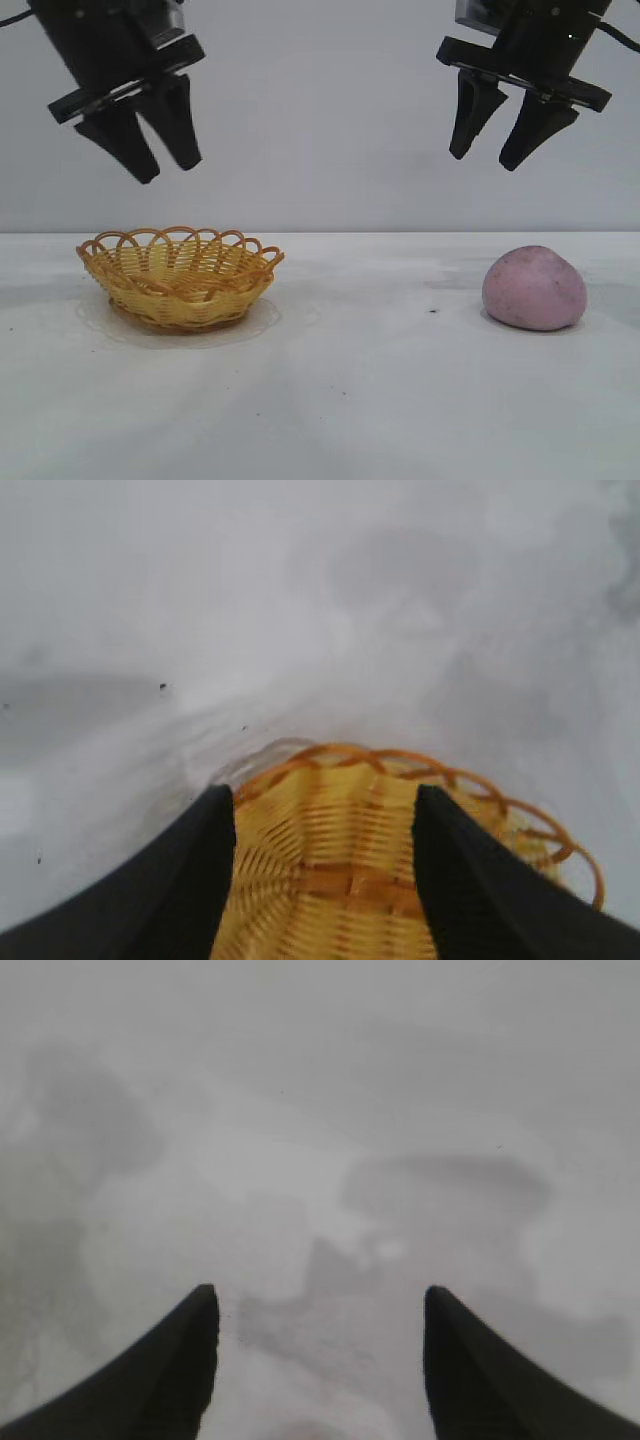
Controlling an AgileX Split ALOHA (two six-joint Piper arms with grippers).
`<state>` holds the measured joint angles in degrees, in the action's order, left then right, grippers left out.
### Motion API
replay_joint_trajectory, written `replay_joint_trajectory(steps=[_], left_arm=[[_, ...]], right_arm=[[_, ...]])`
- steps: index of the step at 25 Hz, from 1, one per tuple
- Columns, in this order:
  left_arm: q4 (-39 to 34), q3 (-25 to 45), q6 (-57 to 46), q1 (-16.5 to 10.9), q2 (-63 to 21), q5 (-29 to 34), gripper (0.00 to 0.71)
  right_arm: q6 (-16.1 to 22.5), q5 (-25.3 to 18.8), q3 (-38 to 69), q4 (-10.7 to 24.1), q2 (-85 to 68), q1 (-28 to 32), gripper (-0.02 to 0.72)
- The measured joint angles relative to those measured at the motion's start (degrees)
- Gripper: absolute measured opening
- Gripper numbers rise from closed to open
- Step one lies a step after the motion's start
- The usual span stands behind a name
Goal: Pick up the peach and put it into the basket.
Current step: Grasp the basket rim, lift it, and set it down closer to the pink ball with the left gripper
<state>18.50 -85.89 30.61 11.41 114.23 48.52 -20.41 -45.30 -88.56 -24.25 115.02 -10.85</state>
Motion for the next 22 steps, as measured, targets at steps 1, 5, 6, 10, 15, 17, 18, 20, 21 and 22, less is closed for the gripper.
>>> replay_joint_trajectory(steps=[1, 5, 6, 10, 15, 17, 18, 20, 21, 22], left_arm=[[-0.91, 0.00, 0.00, 0.00, 0.08, 0.53, 0.346], [-3.14, -0.22, 0.43, 0.00, 1.71, 2.28, 0.346], [-3.27, -0.22, 0.46, 0.00, 2.34, 2.39, 0.346], [-3.52, -1.31, 0.59, 0.00, 5.14, 2.49, 0.346], [-4.05, -4.76, 0.59, 0.00, 8.02, 3.30, 0.346], [-4.19, -6.02, 0.62, 0.00, 9.29, 4.81, 0.276], [-4.19, -6.57, 0.72, 0.00, 9.90, 5.58, 0.235], [-4.33, -7.10, 1.54, 0.00, 11.08, 7.19, 0.146], [-4.45, -7.37, 1.78, 0.00, 11.58, 7.91, 0.109], [-4.45, -7.73, 1.91, 0.00, 11.82, 8.41, 0.076]], right_arm=[[0.00, 0.00, 0.00, 0.00, 0.00, 0.00, 0.381], [0.00, 0.00, 0.00, 0.00, 0.00, 0.00, 0.381], [0.00, 0.00, 0.00, 0.00, 0.00, 0.00, 0.381], [0.00, -0.22, 0.00, 0.00, 0.00, 0.00, 0.381], [0.00, -0.22, 0.00, 0.35, 0.00, 0.00, 0.381], [0.00, -0.22, 0.00, 0.59, 0.00, 0.00, 0.381], [0.00, -0.22, 0.00, 0.82, 0.00, 0.00, 0.381], [0.00, -0.22, 0.00, 0.95, 0.00, 0.00, 0.381], [0.00, -0.22, 0.00, 0.95, 0.00, 0.00, 0.381], [0.00, -0.22, 0.00, 1.06, 0.00, 0.00, 0.381]])
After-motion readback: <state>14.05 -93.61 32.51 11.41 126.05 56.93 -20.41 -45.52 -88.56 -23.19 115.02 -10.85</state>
